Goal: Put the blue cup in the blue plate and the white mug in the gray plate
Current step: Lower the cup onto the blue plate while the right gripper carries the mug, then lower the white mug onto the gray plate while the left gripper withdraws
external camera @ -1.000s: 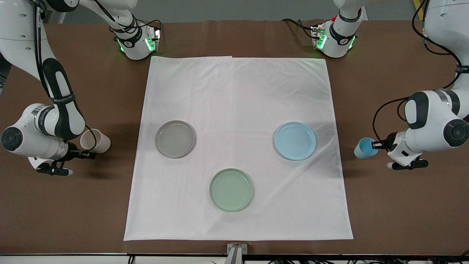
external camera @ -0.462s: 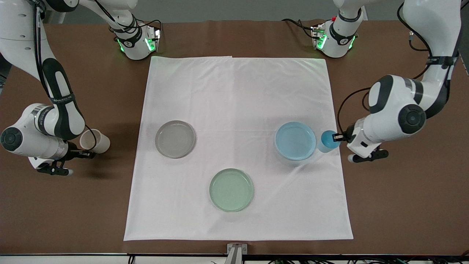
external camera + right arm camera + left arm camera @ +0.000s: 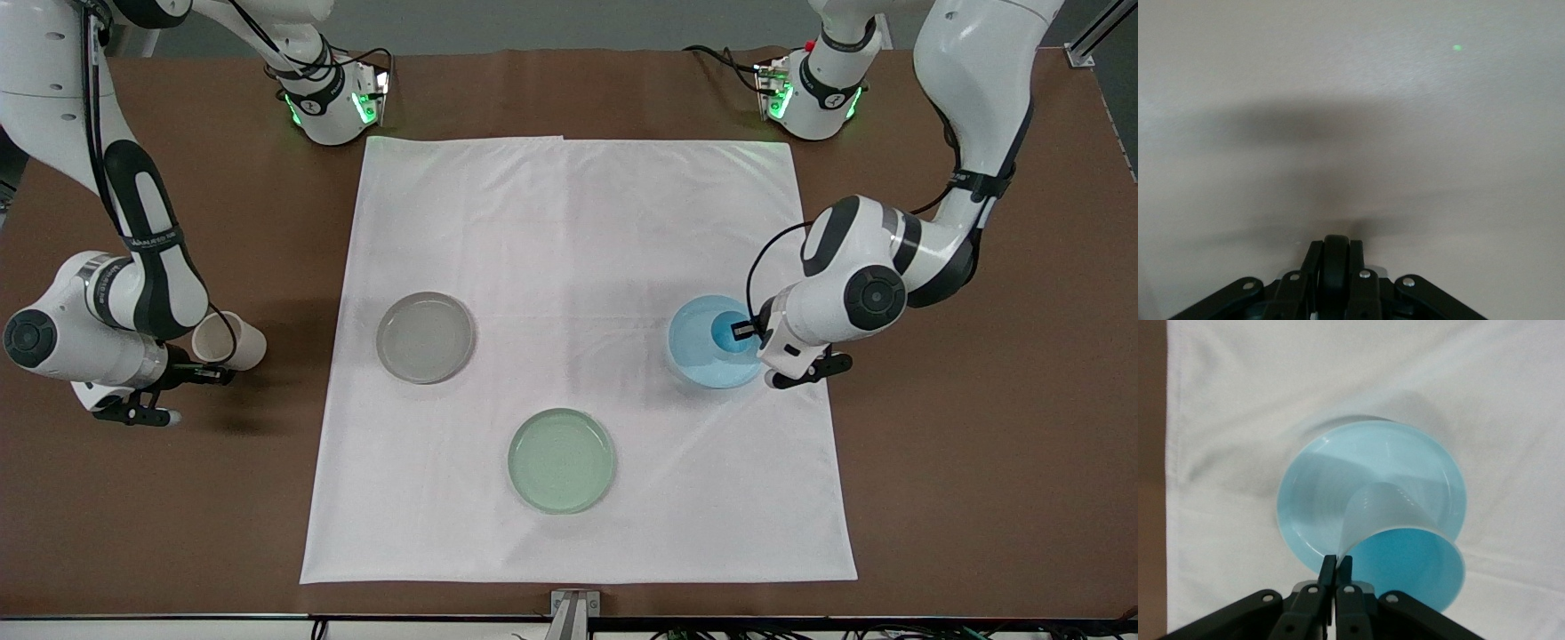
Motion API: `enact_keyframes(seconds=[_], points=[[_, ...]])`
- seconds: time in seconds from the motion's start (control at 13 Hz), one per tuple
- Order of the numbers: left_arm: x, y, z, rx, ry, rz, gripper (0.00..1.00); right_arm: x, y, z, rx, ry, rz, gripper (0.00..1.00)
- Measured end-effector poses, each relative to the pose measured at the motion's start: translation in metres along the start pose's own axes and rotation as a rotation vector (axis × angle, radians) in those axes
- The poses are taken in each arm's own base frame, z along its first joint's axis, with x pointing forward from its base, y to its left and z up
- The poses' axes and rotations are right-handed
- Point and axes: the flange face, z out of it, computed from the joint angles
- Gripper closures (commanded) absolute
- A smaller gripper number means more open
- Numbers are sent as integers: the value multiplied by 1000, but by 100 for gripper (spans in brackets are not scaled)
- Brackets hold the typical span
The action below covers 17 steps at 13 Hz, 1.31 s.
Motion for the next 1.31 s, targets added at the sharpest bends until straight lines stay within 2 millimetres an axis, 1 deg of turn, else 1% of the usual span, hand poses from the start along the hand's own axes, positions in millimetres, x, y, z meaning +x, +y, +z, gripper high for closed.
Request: enact_keyframes(seconds=[0.08, 0.15, 0.23, 0.31, 0.38, 0.46, 0.54, 0.62, 0.77, 0.85, 0.92, 1.0, 1.08, 1.15, 1.31], points=[[2, 1, 11, -2, -10, -10, 61, 1, -12, -11, 3, -11, -19, 95], [5, 0, 19, -3, -16, -28, 29, 2, -29, -30, 6, -24, -46, 95], [6, 0, 22, -5, -17, -46, 0, 1, -51, -53, 8, -37, -80, 96], [8, 0, 20, -8, -12, -56, 0, -2, -79, -77, 7, -42, -124, 96], [10, 0, 13, -16, -1, -62, 0, -7, -110, -97, 5, -36, -167, 96], [15, 0, 0, -29, 21, -66, 0, -13, -142, -109, 1, -30, -203, 96], [20, -2, -22, -41, 55, -69, 0, -20, -173, -113, -4, -29, -229, 96], [26, -8, -50, -41, 102, -62, 0, -27, -202, -112, -10, -30, -245, 96], [34, -28, -119, -14, 197, -35, 0, -44, -261, -105, -24, -30, -269, 96], [34, -41, -151, 0, 231, -17, 0, -53, -290, -101, -29, -17, -280, 96], [33, -57, -181, 11, 258, 9, 0, -61, -317, -94, -32, -3, -276, 96], [32, -76, -207, 20, 281, 29, 0, -67, -338, -83, -34, 12, -267, 96], [32, -97, -228, 30, 296, 43, 0, -70, -354, -68, -36, 25, -264, 96], [31, -118, -243, 44, 301, 57, 0, -70, -362, -52, -38, 33, -264, 96], [26, -149, -265, 67, 304, 85, 0, -62, -360, -22, -43, 44, -255, 96]])
